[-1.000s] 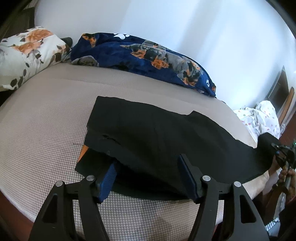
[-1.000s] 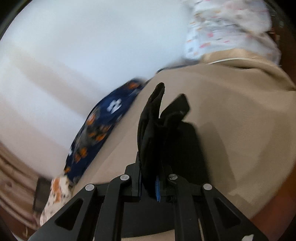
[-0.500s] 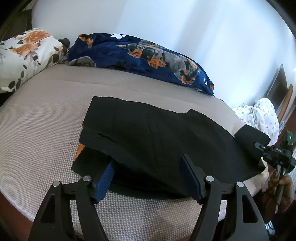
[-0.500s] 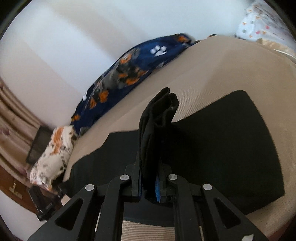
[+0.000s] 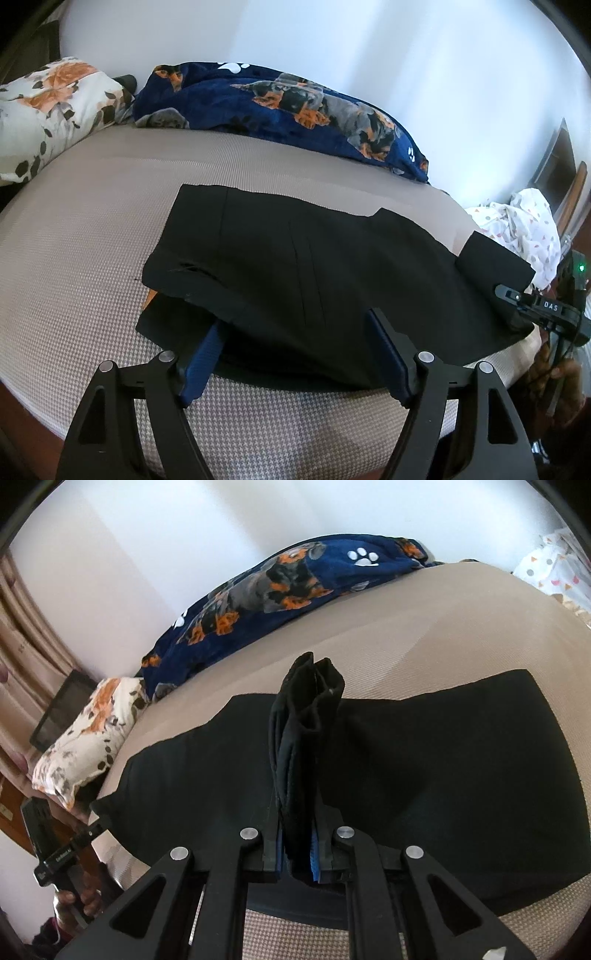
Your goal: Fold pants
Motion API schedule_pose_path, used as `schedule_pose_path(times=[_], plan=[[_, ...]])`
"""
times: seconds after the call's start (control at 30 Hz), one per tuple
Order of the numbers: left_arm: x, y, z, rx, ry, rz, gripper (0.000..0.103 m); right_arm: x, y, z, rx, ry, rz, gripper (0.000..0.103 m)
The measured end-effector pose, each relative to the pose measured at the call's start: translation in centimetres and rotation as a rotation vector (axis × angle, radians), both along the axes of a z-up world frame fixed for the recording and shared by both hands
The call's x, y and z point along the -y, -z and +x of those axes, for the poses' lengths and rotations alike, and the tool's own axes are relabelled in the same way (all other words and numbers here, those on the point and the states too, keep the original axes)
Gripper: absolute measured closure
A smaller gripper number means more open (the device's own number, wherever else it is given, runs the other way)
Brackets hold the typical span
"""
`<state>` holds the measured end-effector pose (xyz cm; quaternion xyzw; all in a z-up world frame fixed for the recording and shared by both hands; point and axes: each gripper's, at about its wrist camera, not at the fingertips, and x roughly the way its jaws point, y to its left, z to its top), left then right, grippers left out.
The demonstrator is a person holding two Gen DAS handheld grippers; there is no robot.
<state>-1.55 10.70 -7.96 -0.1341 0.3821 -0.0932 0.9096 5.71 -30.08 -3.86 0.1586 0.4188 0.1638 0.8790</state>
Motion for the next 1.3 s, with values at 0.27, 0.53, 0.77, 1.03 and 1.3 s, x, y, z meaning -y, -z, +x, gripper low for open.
schedule_pose_path(times=[0.27,0.53,0.77,1.03,1.3], plan=[[-0.1,0.1,0.0,-0.007,0.005,-0.001,0.027,-1.9,0.8,-0.4,-0.002,-0.036,-0.072,0.091],[0.0,0.2,0.1,-0.023,0.009,-0.001,0.026,-3.2,0.8,-0.8,-0.021,-0.114,-0.114,0.07],[0.6,0.0,0.2,-0.033,0.03,0.011,0.026,-3.6,-0.5,-2.7,-0.03,-0.245,-0.032,0.048],[0.6,-0.4,0.0,-0.014,0.035,0.001,0.026,5.4,-4.2,-2.0,0.017,-0.072,0.233,0.044],[0.3,-0.5,-0.4,-0.009,0.038,-0.015,0.026,10.2,-0.6,1.3,-0.063,0.097,0.178,0.056]])
